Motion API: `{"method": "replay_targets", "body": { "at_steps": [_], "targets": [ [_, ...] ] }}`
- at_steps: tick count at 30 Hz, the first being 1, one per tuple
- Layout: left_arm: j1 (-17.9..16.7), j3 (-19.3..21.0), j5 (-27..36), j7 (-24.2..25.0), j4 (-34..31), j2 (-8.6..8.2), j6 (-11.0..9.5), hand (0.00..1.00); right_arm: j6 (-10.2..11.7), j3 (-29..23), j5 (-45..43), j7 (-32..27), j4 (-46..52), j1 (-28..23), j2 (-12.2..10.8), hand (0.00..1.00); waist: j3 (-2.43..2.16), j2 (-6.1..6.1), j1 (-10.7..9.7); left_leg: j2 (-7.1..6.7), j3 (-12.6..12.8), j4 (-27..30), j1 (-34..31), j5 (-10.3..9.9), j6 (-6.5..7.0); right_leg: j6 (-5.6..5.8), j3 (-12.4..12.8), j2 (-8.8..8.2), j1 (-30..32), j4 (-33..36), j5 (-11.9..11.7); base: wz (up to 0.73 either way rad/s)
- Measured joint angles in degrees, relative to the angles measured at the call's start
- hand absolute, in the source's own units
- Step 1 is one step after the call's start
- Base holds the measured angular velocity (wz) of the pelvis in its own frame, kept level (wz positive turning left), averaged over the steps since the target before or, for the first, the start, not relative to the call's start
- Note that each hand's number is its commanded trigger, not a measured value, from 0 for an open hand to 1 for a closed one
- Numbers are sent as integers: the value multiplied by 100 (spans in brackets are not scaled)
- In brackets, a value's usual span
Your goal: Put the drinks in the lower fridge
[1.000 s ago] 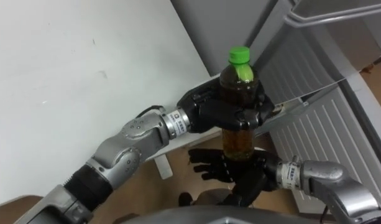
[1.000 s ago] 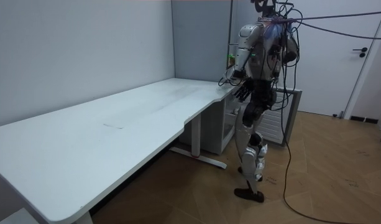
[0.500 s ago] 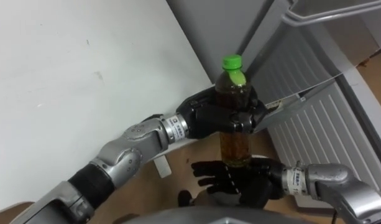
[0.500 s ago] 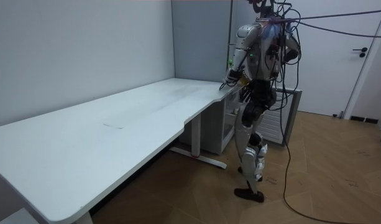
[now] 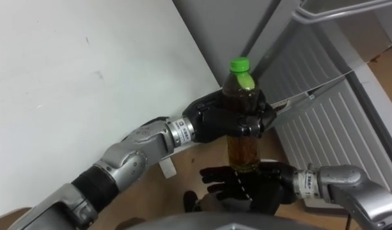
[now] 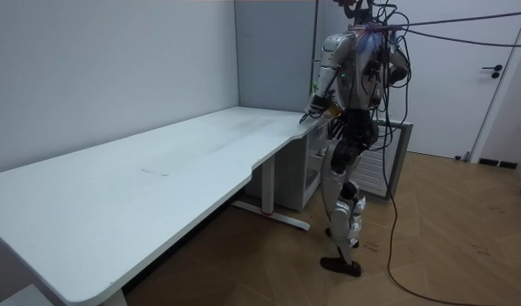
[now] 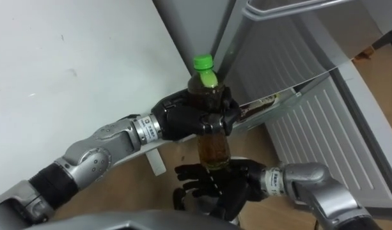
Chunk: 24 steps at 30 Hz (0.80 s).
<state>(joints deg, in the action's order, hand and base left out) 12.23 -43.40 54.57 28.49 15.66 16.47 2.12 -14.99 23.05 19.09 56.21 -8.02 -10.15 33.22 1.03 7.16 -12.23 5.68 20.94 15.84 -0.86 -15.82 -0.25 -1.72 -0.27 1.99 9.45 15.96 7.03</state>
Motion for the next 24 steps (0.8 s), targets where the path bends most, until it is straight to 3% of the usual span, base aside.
{"method": "replay_targets", "body": {
  "at_steps": [16, 24],
  "targets": [
    [3, 97, 212, 206, -73, 128, -1, 100, -2, -45, 243, 281, -40, 121, 53, 0, -12, -36, -3, 55, -40, 166, -104, -39, -8, -9, -30, 16, 31, 26, 2, 0],
    [3, 168, 211, 207, -222, 188, 7, 100, -1, -106, 397, 346, -39, 140, 54, 0, -23, -137, 25, 57, -35, 182, -150, -40, -7, -20, -44, 13, 101, 79, 9, 0]
  ]
}}
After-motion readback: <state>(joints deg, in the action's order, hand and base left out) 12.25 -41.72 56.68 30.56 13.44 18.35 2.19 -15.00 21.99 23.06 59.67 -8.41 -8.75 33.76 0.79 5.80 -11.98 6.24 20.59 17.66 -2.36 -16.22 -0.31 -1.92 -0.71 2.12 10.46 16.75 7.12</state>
